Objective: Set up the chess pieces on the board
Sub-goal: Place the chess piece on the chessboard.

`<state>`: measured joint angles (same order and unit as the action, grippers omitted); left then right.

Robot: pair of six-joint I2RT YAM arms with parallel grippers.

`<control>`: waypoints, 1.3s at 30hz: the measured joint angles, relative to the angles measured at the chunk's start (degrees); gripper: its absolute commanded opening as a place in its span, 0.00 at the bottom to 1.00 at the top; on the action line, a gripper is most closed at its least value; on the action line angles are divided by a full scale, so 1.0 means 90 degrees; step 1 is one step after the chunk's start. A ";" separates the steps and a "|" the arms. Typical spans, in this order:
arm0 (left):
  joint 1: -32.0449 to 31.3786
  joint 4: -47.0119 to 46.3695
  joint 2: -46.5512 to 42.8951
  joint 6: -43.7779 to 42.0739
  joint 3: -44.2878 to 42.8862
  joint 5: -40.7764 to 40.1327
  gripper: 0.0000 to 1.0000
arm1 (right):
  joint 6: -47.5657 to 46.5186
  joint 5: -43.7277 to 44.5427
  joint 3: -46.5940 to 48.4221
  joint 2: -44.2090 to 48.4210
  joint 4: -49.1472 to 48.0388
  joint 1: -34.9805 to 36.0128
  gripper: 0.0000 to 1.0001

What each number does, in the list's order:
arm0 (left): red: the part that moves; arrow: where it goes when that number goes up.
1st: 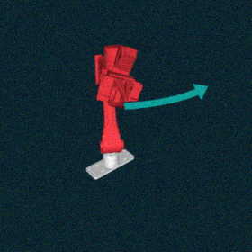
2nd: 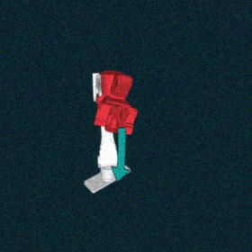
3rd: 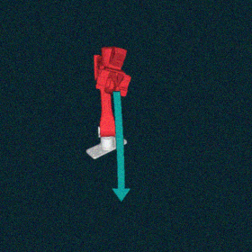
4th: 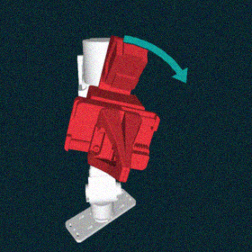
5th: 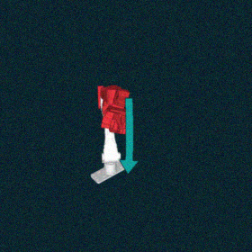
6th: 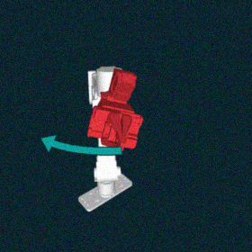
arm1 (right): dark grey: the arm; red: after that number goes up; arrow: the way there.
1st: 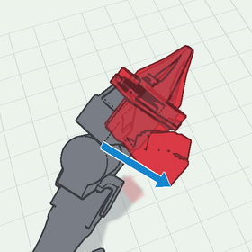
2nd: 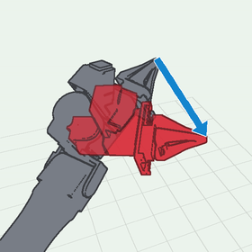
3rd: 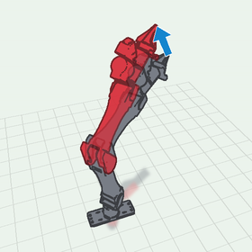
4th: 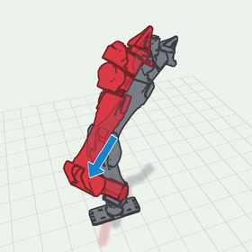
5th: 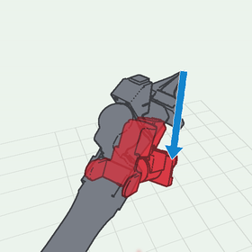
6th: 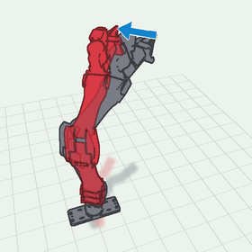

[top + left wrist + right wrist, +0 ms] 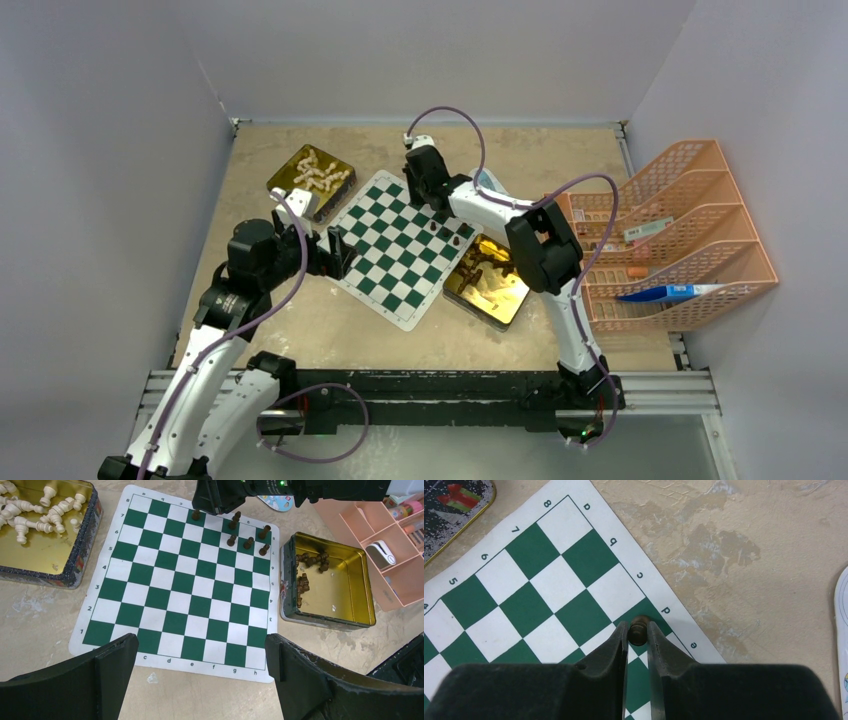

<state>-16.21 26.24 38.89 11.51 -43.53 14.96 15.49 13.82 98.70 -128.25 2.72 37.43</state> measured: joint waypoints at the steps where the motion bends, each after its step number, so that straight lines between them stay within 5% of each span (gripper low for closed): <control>1: 0.0000 0.0000 0.0000 0.0000 0.0000 0.0002 0.98 | -0.0005 0.0000 0.0000 0.0000 0.0007 0.0000 0.21; 12: 0.0000 0.0000 0.0022 0.0000 0.0002 0.0000 0.98 | -0.0017 -0.0007 0.0000 0.0000 0.0121 0.0000 0.22; 27: 0.0000 0.0002 0.0085 -0.0005 0.0002 0.0002 0.98 | -0.0017 -0.0194 0.0010 0.0000 0.0194 0.0000 0.45; 39: 0.0000 0.0036 0.0355 0.0007 0.0002 0.0022 0.99 | 0.0075 -0.0323 -0.0109 0.0588 0.0595 0.0000 0.42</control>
<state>-16.21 26.57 42.09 11.57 -43.51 15.16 16.16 10.92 97.71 -122.96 8.08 37.43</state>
